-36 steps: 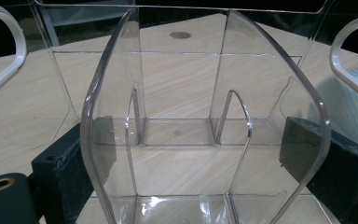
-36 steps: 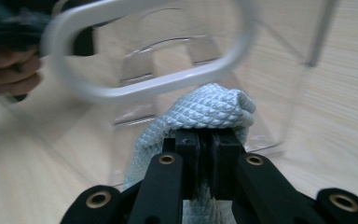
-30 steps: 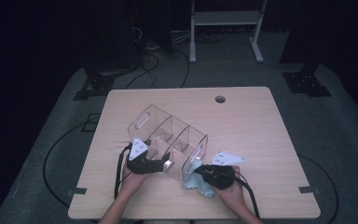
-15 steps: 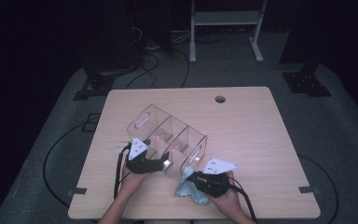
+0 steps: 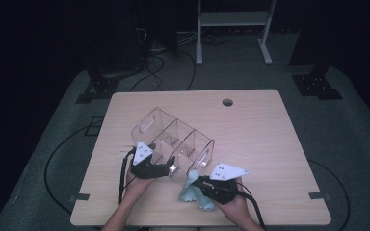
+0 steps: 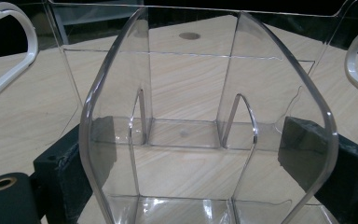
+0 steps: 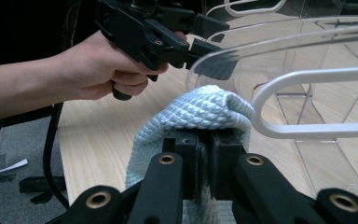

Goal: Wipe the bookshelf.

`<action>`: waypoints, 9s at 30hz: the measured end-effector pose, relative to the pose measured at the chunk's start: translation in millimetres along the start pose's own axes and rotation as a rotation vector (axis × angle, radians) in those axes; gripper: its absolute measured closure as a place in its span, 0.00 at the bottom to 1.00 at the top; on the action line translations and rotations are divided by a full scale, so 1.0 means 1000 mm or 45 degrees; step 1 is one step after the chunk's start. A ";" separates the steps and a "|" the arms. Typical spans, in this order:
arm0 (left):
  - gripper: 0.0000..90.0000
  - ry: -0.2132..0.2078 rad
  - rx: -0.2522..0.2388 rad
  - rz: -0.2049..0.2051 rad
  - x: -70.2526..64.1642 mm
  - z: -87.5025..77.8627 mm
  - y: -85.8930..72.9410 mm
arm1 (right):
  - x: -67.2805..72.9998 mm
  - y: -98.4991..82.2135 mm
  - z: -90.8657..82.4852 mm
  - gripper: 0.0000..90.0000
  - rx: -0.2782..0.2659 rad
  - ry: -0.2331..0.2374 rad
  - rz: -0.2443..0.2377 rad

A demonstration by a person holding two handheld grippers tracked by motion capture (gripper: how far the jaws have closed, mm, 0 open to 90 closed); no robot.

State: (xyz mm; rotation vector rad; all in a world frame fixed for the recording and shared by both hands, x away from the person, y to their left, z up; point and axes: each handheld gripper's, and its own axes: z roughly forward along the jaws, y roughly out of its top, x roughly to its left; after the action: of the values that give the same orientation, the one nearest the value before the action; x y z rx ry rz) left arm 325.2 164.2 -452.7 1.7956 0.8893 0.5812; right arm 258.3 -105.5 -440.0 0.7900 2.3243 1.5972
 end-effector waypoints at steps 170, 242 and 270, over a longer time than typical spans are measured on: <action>0.06 -0.018 -0.015 0.011 -0.016 0.006 0.004 | -0.076 0.076 -0.026 0.94 0.099 -0.097 0.123; 0.06 -0.155 -0.057 0.067 -0.045 0.018 0.006 | -0.037 0.017 -0.058 0.94 0.062 -0.208 0.024; 0.06 -0.234 -0.218 0.115 -0.039 -0.019 0.032 | -0.079 0.007 -0.087 0.93 0.024 -0.376 0.141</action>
State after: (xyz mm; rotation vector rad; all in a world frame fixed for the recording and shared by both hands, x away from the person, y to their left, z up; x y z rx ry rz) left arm 297.2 137.0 -415.4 1.7088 0.6179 0.5238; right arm 286.4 -216.1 -409.1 1.0946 2.1208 1.3904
